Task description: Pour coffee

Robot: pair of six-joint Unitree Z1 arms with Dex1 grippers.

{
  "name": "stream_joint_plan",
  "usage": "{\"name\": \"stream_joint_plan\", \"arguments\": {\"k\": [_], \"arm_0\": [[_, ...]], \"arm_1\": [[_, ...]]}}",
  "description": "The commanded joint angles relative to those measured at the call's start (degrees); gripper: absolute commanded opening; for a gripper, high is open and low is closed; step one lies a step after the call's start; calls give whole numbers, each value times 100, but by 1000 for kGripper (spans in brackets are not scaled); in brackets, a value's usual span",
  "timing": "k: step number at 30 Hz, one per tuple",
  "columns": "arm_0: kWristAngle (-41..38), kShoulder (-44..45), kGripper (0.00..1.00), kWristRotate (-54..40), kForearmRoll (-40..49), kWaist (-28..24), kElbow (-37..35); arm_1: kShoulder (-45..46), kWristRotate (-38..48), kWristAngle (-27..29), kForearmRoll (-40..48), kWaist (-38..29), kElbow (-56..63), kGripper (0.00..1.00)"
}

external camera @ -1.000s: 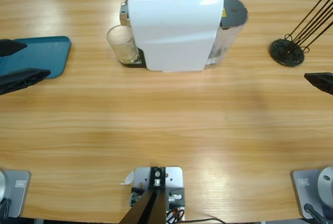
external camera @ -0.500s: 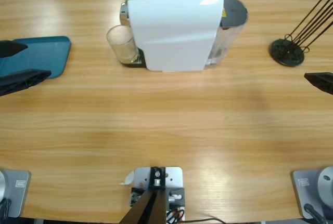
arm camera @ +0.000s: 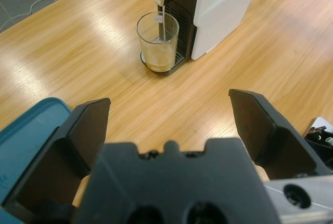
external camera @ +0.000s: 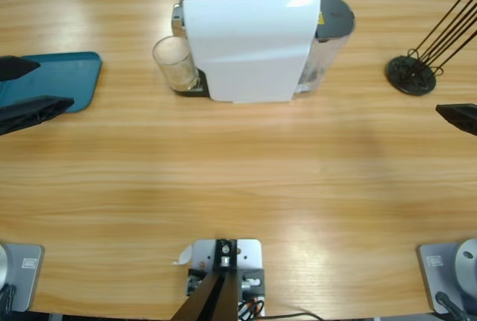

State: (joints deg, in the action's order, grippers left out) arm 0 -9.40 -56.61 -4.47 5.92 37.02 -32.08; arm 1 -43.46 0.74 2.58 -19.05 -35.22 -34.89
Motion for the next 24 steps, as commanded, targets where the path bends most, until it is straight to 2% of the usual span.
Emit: {"name": "stream_joint_plan", "arguments": {"k": [1,14,19,22,24], "arm_0": [[22,11,1000,50,-77,-46,255],[57,149,1000,-214,-138,-28,290],[-85,-75,1000,-252,-10,-32,3],[112,-38,1000,-1098,291,-44,-132],[108,-76,1000,-1168,296,-174,-157]], "arm_1": [[-48,85,-65,25,-47,188,1000],[-104,113,-74,-25,-47,176,1000],[-256,118,-105,-19,-47,172,1000],[-155,118,-65,-30,-47,167,1000],[-50,120,-65,-54,-47,158,1000]]}}
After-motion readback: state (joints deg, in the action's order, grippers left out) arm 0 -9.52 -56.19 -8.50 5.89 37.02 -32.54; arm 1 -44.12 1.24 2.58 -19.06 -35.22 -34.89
